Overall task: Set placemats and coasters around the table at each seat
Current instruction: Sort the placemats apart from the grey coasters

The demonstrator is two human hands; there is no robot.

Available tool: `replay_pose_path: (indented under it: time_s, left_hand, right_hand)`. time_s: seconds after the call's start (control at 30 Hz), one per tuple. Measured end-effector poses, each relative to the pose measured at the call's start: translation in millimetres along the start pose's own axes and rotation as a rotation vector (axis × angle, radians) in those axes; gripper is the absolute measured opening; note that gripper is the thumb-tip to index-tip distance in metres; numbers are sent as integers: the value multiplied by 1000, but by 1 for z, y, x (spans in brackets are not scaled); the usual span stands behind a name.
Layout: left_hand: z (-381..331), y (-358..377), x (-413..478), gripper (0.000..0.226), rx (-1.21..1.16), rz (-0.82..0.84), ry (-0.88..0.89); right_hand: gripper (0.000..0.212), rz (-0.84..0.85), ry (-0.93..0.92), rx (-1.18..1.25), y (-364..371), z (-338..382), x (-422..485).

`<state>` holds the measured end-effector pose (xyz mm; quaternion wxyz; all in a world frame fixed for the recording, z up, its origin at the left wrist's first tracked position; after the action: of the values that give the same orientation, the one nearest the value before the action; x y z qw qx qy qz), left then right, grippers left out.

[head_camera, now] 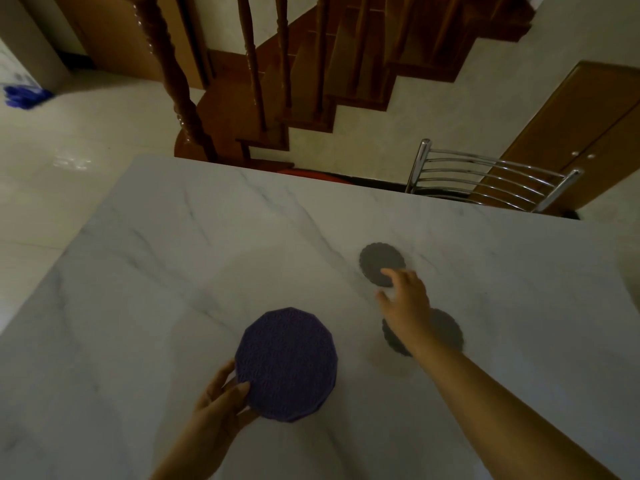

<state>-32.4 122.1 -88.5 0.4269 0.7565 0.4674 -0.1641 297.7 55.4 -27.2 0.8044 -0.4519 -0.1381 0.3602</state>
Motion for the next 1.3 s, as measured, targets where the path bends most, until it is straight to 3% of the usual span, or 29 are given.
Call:
replay_pose_path:
  time_s: [0.07,0.17,0.27,0.37,0.8,1.3]
  left_hand:
    - [-3,4,-6,49,10,15,19]
    - [-5,12,-23,49,30,47,55]
    - [-2,13,-47,49,22,56,73]
    - [7,10,-76,51,29,59,88]
    - [69,-19,-189,46,-90,57,83]
    - [54,-10,-206,44,-54,174,46]
  right_hand:
    - [41,127,-116,141,12,21,-42]
    - [45,393,-7,507,25,43,-106]
    - [56,532,52,705,37,57,-151]
    - [67,486,57,753,36,58,-179]
    - [53,336,-153,686,0,65,-283]
    - [15,228,103,977,-25,61,-305]
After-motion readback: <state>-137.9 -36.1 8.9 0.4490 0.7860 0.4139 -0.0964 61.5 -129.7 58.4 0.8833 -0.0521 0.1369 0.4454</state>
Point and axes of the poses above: each hand's wrist, its own x-axis towards the middle knuckle, its own y-axis out of the palm, z = x × y, the point moved 7 cm from there along x, towards the middle knuckle, and after that the axes turned 1 degree about -y, right-handed, at the moved point
